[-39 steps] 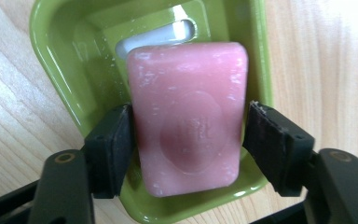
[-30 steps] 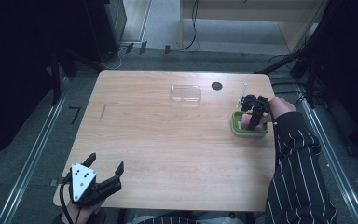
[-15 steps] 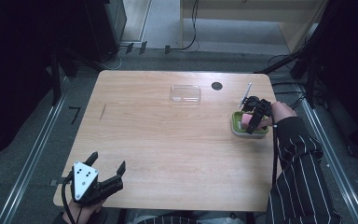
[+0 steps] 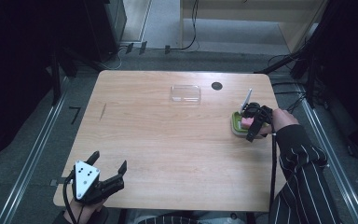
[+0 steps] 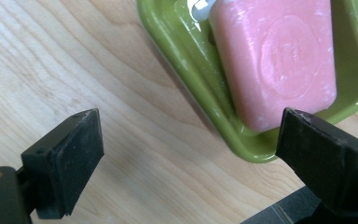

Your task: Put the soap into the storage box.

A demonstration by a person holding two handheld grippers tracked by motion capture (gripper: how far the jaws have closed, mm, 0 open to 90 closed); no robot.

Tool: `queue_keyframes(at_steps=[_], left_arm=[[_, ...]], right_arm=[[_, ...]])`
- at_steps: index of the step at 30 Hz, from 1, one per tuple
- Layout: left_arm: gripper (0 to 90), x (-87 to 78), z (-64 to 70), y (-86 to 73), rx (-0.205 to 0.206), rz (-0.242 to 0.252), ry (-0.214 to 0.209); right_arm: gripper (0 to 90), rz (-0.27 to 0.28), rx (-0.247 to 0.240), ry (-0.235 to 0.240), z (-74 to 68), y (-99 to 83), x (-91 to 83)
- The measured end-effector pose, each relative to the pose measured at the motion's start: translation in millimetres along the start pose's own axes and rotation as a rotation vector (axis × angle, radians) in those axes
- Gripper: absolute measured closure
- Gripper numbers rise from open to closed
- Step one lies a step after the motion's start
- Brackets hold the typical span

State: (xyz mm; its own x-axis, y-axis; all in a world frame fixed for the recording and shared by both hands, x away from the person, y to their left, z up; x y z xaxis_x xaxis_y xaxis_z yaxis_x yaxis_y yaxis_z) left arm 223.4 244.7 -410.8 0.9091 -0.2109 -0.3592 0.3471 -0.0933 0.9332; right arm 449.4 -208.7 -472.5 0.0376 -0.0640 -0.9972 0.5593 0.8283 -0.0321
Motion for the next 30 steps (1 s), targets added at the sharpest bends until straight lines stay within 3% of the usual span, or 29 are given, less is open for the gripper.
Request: queue_keyframes(at_steps=[12,30], left_arm=[[13.4,3.3,2.7,1.2,0.006,0.0,-0.012],[13.4,7.1,6.2,2.7,0.012,-0.003,-0.026]], right_arm=[[7.5,-0.02,0.007,0.003,-27.7,-10.6,-4.4],[7.5,-0.059,-0.057,0.016,-82.4,-24.4,5.1]])
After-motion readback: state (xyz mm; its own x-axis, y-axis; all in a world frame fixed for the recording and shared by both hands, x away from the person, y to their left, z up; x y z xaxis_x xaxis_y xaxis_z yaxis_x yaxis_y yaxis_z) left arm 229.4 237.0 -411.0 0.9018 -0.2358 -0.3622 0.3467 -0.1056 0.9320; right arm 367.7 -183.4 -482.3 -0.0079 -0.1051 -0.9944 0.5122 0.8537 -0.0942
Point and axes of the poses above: each handheld gripper's, and its own axes: x roughly forward along the jaws, y roughly out of its top, z roughly to its right, the point moved 5 cm from there along x, roughly forward along the jaws, and after that the axes turned 5 degrees about -x, right-handed, at the moved point
